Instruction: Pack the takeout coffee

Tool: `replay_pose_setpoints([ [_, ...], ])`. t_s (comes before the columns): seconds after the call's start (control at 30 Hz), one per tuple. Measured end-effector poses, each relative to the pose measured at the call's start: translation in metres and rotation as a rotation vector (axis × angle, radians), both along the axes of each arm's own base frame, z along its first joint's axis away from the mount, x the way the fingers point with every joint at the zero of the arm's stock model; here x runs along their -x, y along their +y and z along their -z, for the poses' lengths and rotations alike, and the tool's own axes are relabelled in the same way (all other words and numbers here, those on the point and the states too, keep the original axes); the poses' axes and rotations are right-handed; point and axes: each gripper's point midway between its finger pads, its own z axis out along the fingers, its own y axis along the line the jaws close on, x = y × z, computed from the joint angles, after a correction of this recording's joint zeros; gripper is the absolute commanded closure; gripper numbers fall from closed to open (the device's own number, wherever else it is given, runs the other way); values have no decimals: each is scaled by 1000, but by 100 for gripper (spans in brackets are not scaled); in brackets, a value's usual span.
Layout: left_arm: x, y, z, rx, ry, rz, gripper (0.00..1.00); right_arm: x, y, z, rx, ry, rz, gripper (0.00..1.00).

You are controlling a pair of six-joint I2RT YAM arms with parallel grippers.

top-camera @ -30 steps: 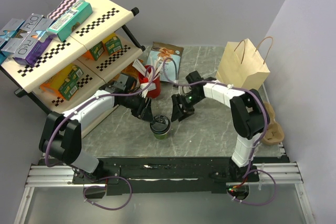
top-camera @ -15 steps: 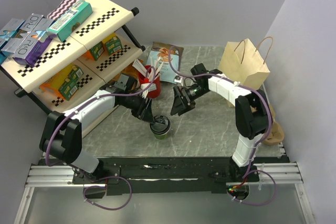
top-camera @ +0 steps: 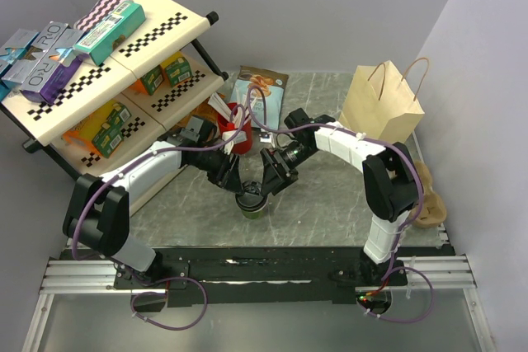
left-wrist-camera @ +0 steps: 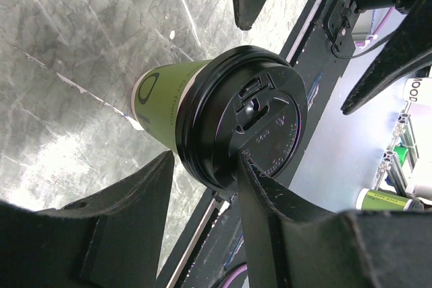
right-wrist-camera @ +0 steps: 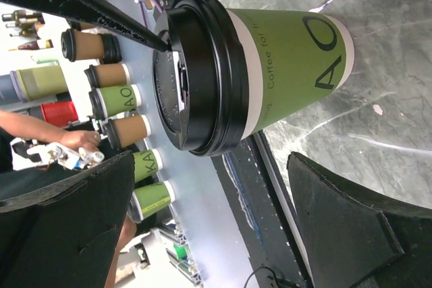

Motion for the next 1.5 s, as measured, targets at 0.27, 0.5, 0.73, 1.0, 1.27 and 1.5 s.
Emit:
replay_pose_setpoints([
  [0.27, 1, -1, 0, 1, -2, 4, 52, 1, 4, 7, 18, 28, 6, 1],
  [0.5, 0, -2, 0, 0, 3, 5, 53, 3, 6, 15, 46, 46, 2, 6],
  [0.73, 0, -3, 1, -2, 14, 1, 53, 4, 5, 24, 69, 56, 5, 8],
  [1.0, 1, -5, 1, -1, 12, 8, 53, 7, 5, 27, 80, 115, 17, 12],
  [1.27, 1, -8, 1, 3, 1, 18, 53, 8, 4, 26, 80, 133, 22, 10],
  [1.5, 1, -9, 0, 7, -9, 24, 49, 7, 3, 26, 61, 109, 6, 4],
])
